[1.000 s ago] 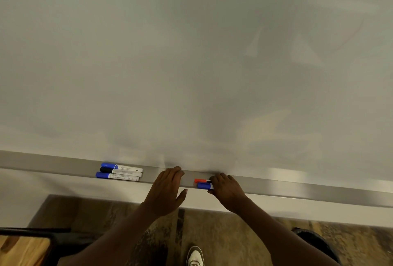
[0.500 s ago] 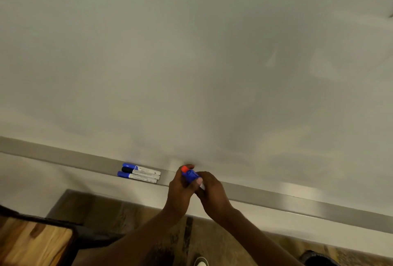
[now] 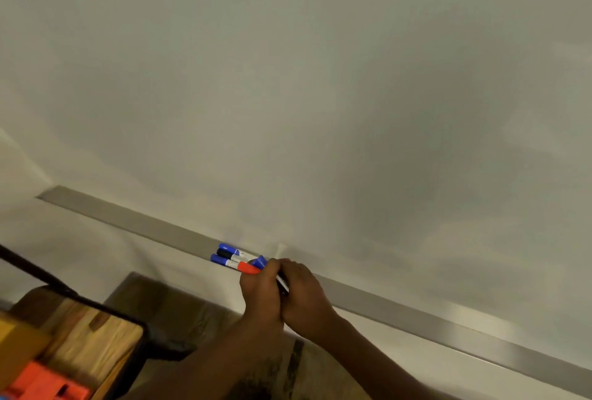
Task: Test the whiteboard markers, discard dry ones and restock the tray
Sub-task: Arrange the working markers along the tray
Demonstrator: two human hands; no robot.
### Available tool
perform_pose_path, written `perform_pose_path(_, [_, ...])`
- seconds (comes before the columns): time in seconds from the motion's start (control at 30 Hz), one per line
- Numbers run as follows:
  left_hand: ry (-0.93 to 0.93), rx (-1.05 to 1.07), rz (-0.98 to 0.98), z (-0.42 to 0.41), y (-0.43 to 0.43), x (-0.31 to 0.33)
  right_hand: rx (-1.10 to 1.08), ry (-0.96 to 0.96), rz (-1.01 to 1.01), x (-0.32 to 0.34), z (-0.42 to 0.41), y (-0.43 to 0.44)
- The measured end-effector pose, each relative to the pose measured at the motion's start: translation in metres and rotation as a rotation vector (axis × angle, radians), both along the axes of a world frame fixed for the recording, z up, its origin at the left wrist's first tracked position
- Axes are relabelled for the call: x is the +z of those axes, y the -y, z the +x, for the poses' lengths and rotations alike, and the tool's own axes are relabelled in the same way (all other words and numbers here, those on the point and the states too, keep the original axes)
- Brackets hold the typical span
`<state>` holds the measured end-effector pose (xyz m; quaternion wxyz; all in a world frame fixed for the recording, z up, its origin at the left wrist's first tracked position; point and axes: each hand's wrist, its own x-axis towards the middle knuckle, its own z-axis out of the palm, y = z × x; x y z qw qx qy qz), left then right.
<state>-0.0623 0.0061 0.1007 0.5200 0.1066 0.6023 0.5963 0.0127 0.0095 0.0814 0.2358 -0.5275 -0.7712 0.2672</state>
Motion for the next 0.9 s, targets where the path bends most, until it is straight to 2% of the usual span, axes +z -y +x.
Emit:
perform_pose_path(0.27, [0.323, 0.059, -0.054, -0.023, -0.012, 0.008, 0.084, 0.002, 0.095, 0.010, -0.005, -0.001])
perform_pose_path(0.4, [0.402, 0.105, -0.038, -0.032, -0.018, 0.010, 0.078, 0.066, 0.181, 0.014, -0.008, 0.006])
perform_pose_path(0.53, [0.424, 0.221, -0.019, -0.043, -0.024, 0.012, 0.061, 0.159, 0.265, 0.009, -0.005, 0.009])
perform_pose_path(0.67, [0.391, 0.284, -0.073, -0.053, -0.027, 0.012, 0.068, 0.189, 0.216, -0.004, -0.001, 0.011])
perform_pose_path(0.9, [0.335, 0.340, -0.043, -0.077, -0.036, 0.010, -0.009, 0.139, 0.187, -0.020, 0.017, 0.013])
